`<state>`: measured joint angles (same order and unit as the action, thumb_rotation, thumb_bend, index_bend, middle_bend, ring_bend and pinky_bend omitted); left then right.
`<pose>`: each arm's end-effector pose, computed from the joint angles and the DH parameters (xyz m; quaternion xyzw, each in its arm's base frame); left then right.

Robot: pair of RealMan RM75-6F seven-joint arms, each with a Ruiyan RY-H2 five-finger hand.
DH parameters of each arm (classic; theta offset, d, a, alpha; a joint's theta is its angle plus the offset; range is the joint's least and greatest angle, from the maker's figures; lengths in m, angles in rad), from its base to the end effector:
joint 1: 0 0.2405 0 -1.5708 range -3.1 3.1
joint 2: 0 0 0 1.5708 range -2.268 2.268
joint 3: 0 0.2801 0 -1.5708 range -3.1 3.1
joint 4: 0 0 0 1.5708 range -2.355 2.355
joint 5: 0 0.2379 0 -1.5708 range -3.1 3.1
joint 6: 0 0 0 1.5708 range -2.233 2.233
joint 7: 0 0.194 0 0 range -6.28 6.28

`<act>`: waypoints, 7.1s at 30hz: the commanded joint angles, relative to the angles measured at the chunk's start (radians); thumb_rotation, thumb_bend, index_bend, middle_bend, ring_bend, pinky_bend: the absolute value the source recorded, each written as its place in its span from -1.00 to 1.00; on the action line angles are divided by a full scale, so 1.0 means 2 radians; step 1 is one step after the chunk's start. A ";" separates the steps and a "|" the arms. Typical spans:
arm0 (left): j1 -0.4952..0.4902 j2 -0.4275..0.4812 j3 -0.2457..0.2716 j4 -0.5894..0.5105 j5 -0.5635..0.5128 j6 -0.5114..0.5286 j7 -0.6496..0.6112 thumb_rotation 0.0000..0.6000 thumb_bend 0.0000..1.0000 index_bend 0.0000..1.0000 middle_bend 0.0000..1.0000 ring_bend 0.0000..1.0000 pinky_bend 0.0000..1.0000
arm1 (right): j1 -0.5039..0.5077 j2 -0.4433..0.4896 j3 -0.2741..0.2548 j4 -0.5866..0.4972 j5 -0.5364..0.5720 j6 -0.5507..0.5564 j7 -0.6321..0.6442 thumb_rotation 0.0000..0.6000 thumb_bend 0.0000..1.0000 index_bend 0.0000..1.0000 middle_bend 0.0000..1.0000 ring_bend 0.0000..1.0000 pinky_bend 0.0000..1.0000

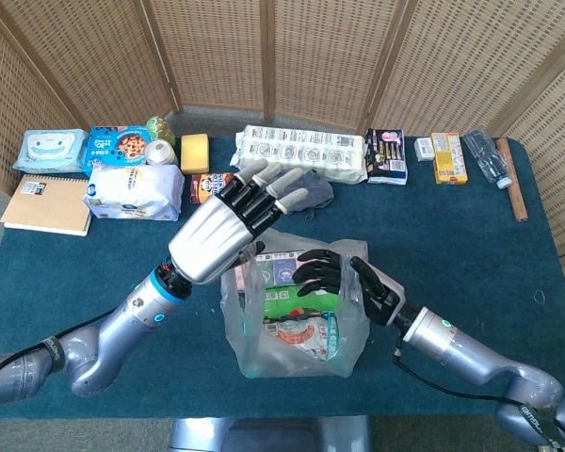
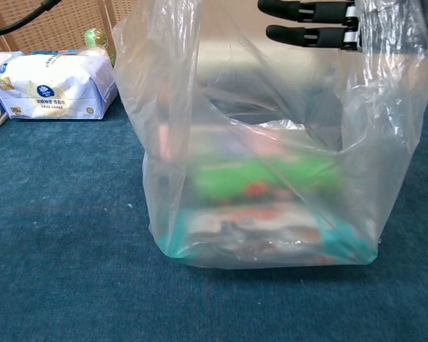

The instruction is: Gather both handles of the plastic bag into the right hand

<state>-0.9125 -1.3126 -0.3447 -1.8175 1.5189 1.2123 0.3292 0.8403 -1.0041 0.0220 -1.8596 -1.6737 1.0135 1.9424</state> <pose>0.0537 0.3748 0.0825 -0.7084 -0.1025 -0.6190 0.3232 -0.0806 -0.3460 0.0619 -0.3131 0.8126 -0.4503 0.1971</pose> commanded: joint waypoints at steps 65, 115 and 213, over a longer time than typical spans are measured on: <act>-0.032 -0.052 0.001 0.054 0.009 0.010 0.032 1.00 -0.65 -1.00 -0.96 -1.00 -0.83 | 0.052 0.005 -0.022 -0.010 -0.023 0.003 0.087 -0.62 -0.73 -0.81 -0.64 -0.75 -0.65; -0.072 -0.100 -0.013 0.099 -0.004 -0.004 0.042 1.00 -0.66 -1.00 -0.96 -1.00 -0.83 | 0.058 0.008 -0.026 -0.021 -0.037 0.012 0.103 -0.62 -0.73 -0.81 -0.55 -0.67 -0.59; -0.074 -0.092 -0.014 0.080 -0.042 -0.004 0.050 1.00 -1.00 -1.00 -0.97 -1.00 -0.83 | 0.044 -0.001 0.007 -0.043 0.015 -0.025 0.073 -0.63 -0.73 -0.82 -0.58 -0.71 -0.72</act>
<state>-1.0600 -1.4970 -0.3735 -1.6567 1.4346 1.2044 0.4299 0.9277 -1.0063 0.0351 -1.9447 -1.6434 0.9648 2.0884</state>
